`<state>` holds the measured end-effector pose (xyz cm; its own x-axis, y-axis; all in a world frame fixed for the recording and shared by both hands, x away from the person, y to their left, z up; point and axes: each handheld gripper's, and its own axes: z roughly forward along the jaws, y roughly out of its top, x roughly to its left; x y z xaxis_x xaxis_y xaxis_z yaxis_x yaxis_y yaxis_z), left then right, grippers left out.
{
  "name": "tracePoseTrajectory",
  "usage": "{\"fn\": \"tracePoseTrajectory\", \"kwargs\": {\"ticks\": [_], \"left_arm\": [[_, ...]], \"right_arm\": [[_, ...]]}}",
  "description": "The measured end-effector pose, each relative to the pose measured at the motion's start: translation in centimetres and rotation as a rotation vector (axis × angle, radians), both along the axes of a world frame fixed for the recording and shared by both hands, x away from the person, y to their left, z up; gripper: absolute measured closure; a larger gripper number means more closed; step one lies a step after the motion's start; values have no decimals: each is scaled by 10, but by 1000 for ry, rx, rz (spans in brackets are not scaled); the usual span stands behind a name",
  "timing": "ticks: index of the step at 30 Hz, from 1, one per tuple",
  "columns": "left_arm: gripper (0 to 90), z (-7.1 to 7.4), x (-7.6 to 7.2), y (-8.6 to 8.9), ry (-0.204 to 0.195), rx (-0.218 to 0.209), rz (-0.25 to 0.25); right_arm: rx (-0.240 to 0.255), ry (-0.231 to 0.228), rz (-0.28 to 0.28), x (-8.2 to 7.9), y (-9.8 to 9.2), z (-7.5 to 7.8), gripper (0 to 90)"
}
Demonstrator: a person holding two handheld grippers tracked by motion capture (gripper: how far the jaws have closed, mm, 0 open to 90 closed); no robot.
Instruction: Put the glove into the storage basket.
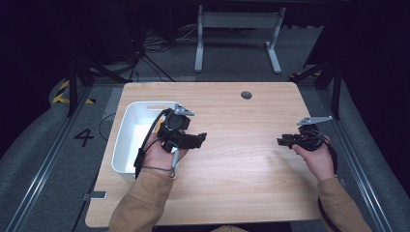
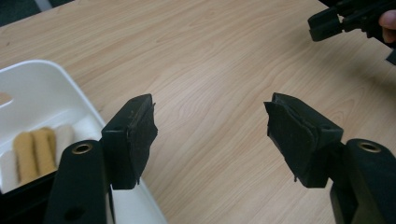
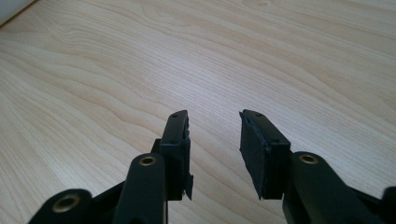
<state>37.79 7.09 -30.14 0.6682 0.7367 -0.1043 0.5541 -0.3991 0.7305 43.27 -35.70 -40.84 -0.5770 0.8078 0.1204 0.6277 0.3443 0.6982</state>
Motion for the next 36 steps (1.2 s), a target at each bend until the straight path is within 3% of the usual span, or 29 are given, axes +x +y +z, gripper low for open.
{"fn": "tracePoseTrajectory", "kwargs": {"ticks": [10, 15, 19, 20, 27, 36], "left_arm": [[360, -30, 9, -21, 36, -19, -113], [371, -53, 4, -31, 1, -26, -189], [381, -69, 3, -40, 31, -28, -219], [382, -72, 2, -41, 22, -26, -232], [379, -95, -2, -48, 35, -73, -260], [373, -123, -8, -64, 5, -30, -301]], "right_arm": [[4, -9, 2, -1, -4, -1, 618], [-3, -14, 15, -2, -1, -2, 614], [-8, -18, 26, -2, 1, -4, 611], [-11, -19, 28, -2, 1, -4, 610], [-17, -15, 48, 0, 3, -9, 607], [-22, -8, 67, 2, 6, -15, 601]]}}
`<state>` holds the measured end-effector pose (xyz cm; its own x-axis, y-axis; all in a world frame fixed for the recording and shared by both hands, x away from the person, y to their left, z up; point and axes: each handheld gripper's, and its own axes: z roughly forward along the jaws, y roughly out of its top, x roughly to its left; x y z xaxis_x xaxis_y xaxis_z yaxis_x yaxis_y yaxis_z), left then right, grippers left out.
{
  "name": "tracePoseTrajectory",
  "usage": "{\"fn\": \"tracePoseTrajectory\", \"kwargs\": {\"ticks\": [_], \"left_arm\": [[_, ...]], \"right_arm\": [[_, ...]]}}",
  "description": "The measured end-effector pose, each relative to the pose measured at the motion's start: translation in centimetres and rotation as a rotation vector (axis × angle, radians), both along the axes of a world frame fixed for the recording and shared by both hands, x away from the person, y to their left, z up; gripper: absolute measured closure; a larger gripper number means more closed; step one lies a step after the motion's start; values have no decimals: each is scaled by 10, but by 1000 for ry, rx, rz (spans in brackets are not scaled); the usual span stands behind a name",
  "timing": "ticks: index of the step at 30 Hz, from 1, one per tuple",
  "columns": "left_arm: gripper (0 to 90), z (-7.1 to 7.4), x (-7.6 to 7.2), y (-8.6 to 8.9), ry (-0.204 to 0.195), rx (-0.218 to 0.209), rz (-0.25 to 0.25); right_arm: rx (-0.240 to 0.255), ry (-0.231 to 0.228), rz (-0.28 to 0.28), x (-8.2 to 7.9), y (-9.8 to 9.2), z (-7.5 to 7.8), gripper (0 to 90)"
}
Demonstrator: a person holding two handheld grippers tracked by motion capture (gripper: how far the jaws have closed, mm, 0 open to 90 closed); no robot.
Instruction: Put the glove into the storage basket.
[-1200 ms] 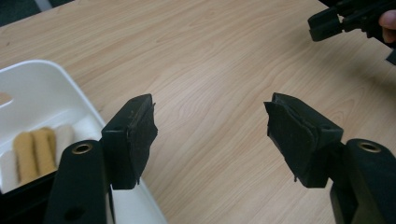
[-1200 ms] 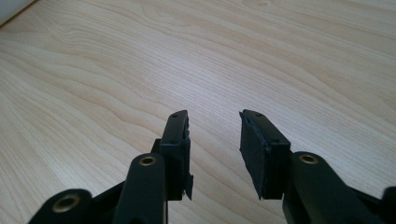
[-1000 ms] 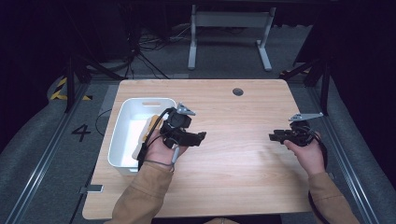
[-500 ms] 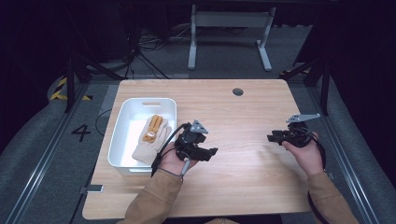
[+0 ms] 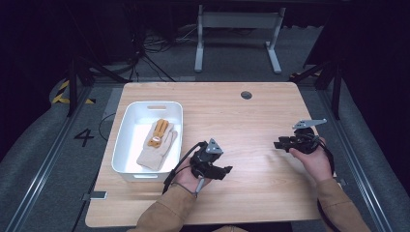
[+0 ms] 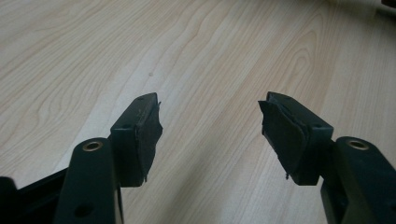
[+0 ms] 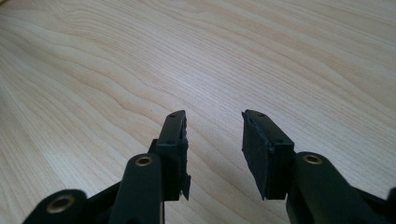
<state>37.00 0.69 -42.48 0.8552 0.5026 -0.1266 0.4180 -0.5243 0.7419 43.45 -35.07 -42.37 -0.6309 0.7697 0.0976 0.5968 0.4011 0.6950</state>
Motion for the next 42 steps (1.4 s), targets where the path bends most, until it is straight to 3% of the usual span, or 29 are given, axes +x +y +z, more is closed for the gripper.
{"fn": "tracePoseTrajectory", "kwargs": {"ticks": [6, 13, 28, 42], "left_arm": [[372, -13, -3, -8, -21, 34, -14], [362, -23, -1, -10, 18, 32, -25], [355, -24, 1, -8, 31, 29, -21], [355, -21, 2, -5, 19, 23, -22]], "right_arm": [[-5, 1, 15, 1, 2, -3, 596], [-11, 5, 23, 1, 3, -6, 591], [-21, 2, 71, 3, 7, -22, 571], [-24, -1, 75, 3, 8, -21, 571]]}}
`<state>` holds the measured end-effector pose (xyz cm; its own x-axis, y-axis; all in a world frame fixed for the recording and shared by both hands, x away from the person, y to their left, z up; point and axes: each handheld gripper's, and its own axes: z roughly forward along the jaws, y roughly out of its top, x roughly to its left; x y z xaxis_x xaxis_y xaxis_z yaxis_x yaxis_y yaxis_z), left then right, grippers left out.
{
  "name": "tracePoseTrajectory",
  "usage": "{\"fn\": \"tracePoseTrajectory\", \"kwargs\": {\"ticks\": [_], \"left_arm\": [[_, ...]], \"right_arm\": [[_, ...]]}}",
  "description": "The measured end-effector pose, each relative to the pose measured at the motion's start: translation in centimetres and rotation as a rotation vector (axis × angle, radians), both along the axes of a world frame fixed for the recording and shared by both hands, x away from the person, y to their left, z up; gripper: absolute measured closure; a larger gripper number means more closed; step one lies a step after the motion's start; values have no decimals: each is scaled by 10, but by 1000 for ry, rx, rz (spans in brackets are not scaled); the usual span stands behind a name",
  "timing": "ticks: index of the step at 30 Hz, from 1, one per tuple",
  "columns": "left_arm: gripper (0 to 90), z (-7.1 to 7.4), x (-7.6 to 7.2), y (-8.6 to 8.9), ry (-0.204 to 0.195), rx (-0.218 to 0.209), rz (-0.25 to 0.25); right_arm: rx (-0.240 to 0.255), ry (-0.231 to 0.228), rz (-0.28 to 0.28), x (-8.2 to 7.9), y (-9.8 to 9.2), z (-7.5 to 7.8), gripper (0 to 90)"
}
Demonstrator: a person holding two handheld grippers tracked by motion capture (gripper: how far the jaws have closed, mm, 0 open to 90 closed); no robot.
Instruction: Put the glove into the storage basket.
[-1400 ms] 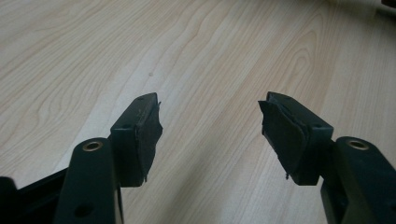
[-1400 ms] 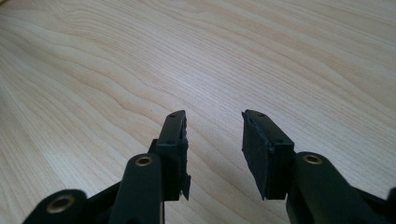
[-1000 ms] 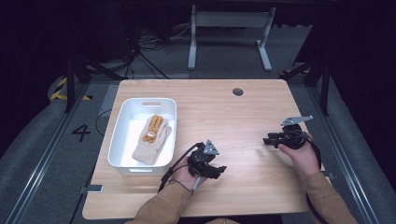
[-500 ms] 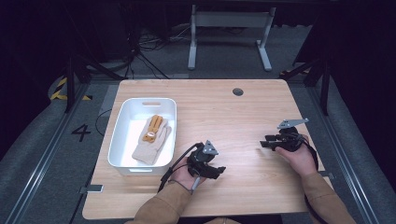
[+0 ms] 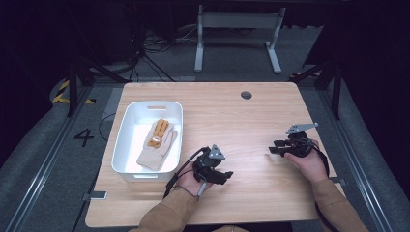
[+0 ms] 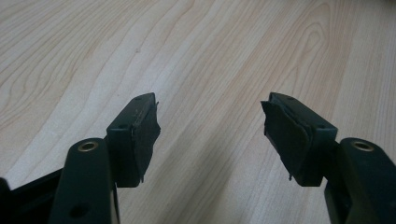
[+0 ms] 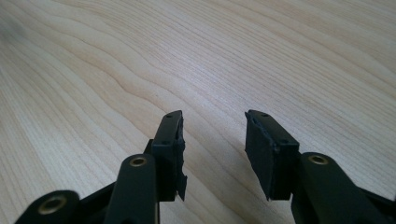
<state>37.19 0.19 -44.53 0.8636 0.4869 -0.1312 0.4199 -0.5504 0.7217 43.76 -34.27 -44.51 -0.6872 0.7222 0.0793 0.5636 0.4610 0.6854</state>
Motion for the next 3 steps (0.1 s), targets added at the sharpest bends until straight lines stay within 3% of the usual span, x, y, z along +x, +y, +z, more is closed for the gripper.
{"fn": "tracePoseTrajectory", "kwargs": {"ticks": [3], "left_arm": [[355, 1, 0, 0, -2, -9, 5]], "right_arm": [[1, -1, 0, 0, 0, 1, 571]]}}
